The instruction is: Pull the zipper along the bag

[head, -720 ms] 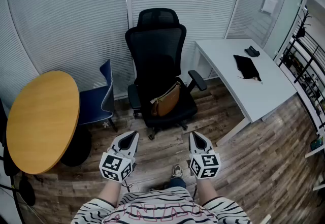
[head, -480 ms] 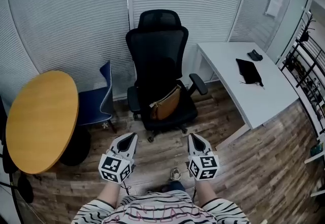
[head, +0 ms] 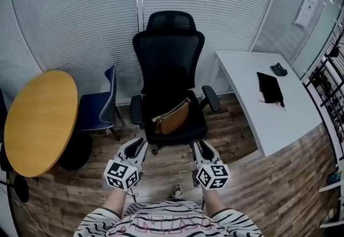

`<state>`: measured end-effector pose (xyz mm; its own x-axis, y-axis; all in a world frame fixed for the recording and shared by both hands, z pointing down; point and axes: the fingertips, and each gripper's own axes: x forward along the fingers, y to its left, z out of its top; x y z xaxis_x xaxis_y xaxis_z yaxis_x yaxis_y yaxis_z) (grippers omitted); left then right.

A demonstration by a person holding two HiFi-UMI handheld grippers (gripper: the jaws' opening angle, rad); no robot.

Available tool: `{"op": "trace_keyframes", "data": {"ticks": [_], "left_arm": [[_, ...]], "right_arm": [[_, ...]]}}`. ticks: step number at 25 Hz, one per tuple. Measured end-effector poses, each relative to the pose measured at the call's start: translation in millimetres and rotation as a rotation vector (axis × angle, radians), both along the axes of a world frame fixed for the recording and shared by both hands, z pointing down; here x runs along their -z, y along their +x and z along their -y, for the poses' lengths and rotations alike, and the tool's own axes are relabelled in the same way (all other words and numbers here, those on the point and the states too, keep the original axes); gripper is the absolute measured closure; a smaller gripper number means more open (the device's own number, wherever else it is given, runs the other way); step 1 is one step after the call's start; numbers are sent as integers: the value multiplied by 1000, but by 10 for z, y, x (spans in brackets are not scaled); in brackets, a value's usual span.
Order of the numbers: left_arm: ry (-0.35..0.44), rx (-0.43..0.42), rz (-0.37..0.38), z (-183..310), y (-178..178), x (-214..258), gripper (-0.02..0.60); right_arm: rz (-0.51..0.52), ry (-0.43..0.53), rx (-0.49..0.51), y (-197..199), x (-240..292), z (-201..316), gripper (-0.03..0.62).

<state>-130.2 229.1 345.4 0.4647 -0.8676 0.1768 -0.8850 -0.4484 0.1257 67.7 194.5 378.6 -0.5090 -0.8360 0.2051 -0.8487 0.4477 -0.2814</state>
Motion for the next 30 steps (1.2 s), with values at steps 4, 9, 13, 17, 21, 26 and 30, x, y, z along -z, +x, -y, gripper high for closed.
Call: {"op": "trace_keyframes", "data": {"ticks": [4, 9, 13, 17, 21, 26, 30], "left_arm": [[-12, 45, -17, 292, 194, -89, 499], [-28, 136, -19, 573, 355, -181, 454], [-67, 183, -23, 676, 415, -305, 431], [-121, 215, -32, 774, 360, -463, 428], [-171, 218, -50, 934, 272, -633, 425], [-241, 206, -77, 1197, 65, -880, 422], [-289, 196, -104, 1454, -157, -1076, 413]], "right_arm": [[7, -18, 52, 148, -75, 339, 447], [20, -36, 112, 340, -154, 686, 430], [40, -69, 148, 425, -251, 896, 399], [73, -113, 165, 415, -370, 1068, 390], [113, -163, 161, 352, -535, 1229, 381], [150, -205, 150, 185, -717, 1418, 376], [181, -260, 128, 22, -889, 1574, 376]]}}
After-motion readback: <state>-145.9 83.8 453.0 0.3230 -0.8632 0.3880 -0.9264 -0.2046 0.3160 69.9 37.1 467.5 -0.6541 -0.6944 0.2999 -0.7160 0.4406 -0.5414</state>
